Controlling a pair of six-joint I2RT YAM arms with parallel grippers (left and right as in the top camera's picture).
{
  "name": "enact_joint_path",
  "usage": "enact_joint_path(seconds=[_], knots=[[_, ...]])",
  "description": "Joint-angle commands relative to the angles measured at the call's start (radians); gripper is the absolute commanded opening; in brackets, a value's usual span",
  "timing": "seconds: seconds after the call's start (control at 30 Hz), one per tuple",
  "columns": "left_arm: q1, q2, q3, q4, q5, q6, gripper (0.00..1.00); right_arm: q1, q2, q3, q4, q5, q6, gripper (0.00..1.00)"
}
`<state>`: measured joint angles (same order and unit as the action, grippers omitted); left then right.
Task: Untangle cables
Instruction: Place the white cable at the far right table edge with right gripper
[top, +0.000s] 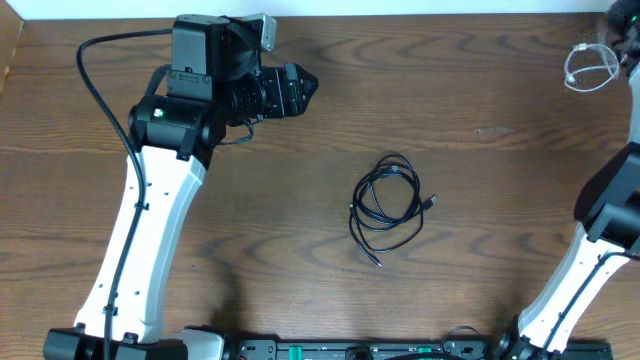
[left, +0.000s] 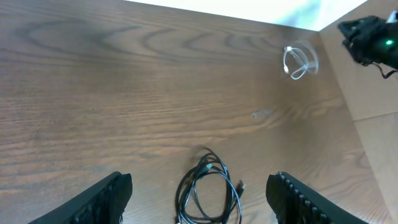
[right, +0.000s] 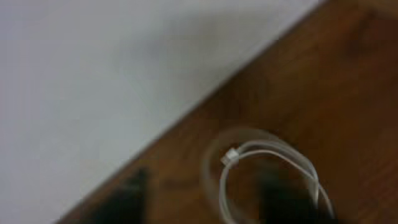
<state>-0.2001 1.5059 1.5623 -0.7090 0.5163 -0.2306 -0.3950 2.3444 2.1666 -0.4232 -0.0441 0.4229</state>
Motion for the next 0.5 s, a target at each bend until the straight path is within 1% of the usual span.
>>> enact_joint_path(seconds=[0.0,0.1,0.23,0.3,0.4,0.47], knots=[[-0.002,0.018,-0.01,-0.005,-0.013,0.055,0.74,-0.003,-0.043,0.014,-0.057,0.017,-0.021,0.99],[-0.021,0.052,-0.01,-0.007,-0.012,0.064,0.74,-0.006,-0.095,0.014,-0.159,0.016,-0.02,0.99],[-0.057,0.104,-0.01,-0.008,-0.012,0.129,0.74,-0.005,-0.174,0.014,-0.275,-0.02,-0.02,0.99],[-0.082,0.137,-0.01,-0.008,-0.012,0.146,0.74,-0.005,-0.22,0.014,-0.366,-0.093,-0.02,0.99],[-0.138,0.216,-0.01,-0.008,-0.012,0.145,0.74,0.013,-0.271,0.014,-0.56,-0.283,-0.02,0.99],[-0.186,0.287,-0.01,-0.004,-0.011,0.145,0.74,0.041,-0.272,0.011,-0.671,-0.311,-0.021,0.99]])
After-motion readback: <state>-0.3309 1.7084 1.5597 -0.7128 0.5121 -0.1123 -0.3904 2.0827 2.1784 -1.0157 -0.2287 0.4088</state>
